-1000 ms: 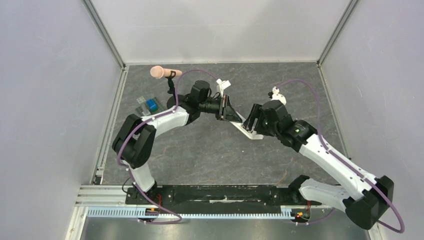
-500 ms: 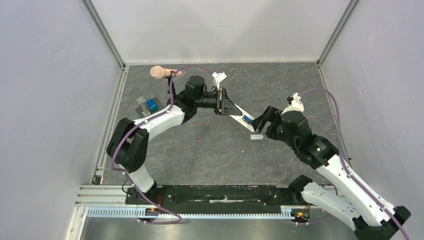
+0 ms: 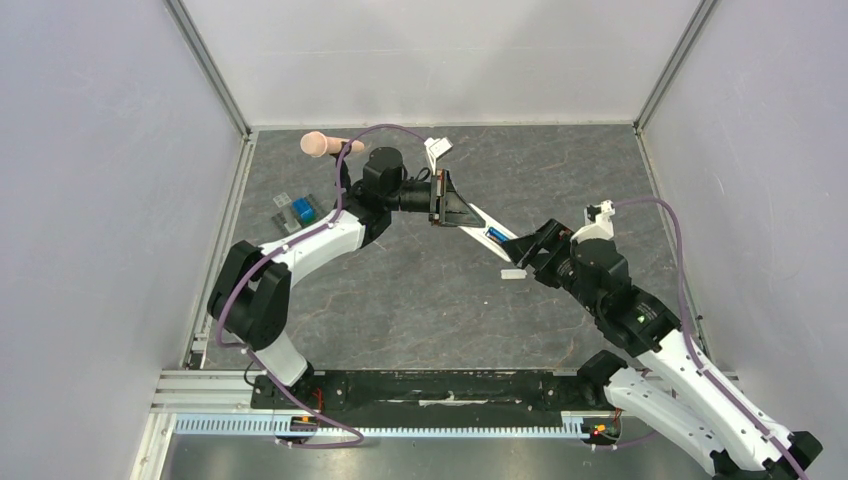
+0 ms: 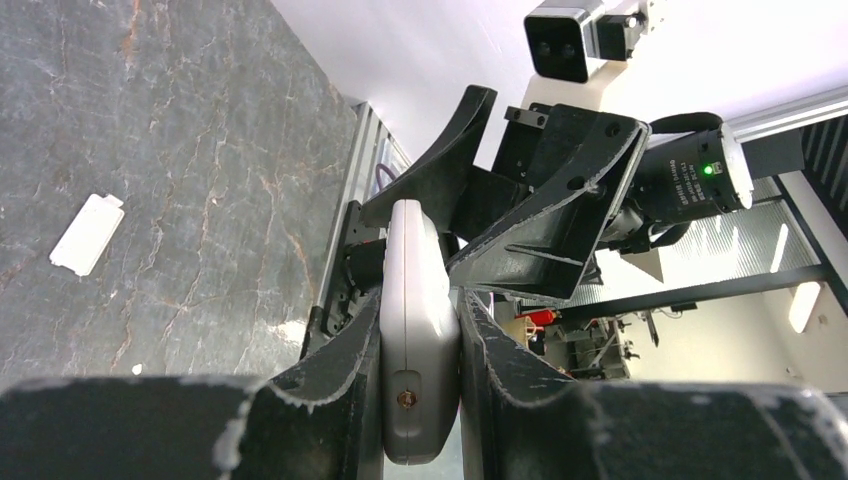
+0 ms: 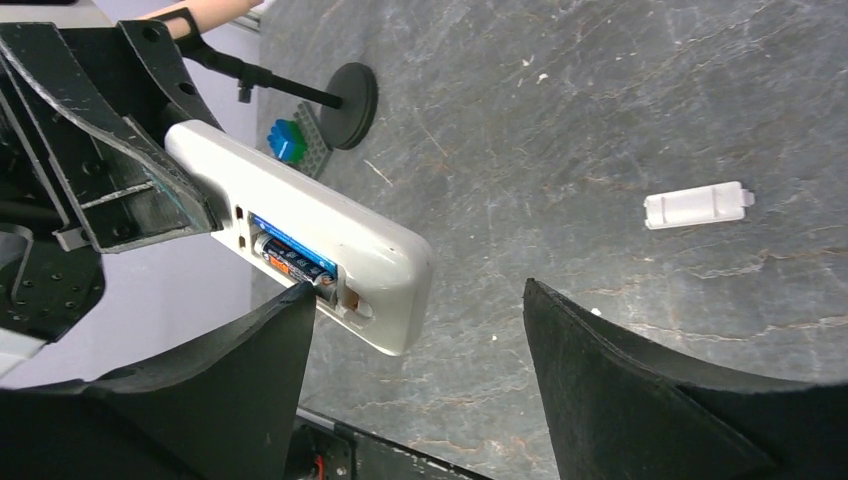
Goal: Load the batteries into the remote control
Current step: Load the battery into the remote control.
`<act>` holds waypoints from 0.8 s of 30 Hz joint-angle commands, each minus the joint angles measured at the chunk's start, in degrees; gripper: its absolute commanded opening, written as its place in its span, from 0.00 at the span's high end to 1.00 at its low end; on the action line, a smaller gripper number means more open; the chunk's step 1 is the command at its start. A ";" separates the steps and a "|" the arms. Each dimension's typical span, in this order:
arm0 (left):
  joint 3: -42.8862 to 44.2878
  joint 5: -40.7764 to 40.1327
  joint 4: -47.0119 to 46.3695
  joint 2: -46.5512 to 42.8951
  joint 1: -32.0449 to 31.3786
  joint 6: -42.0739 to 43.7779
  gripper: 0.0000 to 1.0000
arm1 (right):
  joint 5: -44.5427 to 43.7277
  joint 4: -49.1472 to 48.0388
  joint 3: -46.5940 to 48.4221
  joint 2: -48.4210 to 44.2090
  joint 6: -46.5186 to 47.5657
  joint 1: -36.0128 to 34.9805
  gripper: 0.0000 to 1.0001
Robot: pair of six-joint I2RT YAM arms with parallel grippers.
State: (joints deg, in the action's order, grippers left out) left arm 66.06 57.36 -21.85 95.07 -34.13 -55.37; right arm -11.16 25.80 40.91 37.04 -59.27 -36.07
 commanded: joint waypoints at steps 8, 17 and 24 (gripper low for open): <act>0.91 2.96 -6.02 -3.26 0.10 -4.10 0.98 | 3.12 -5.03 -0.67 1.07 -2.33 0.22 0.37; 0.65 3.54 -7.33 -3.76 0.09 -4.29 0.98 | 3.76 -5.32 -1.26 2.00 -2.61 0.26 0.60; 0.47 3.46 -8.23 -3.76 0.13 -5.07 0.98 | 4.58 -6.53 -1.44 2.17 -2.46 0.26 0.70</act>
State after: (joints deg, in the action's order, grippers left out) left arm 66.04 58.78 -25.58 94.96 -33.47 -57.17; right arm -7.35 20.12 40.47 38.37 -62.85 -35.81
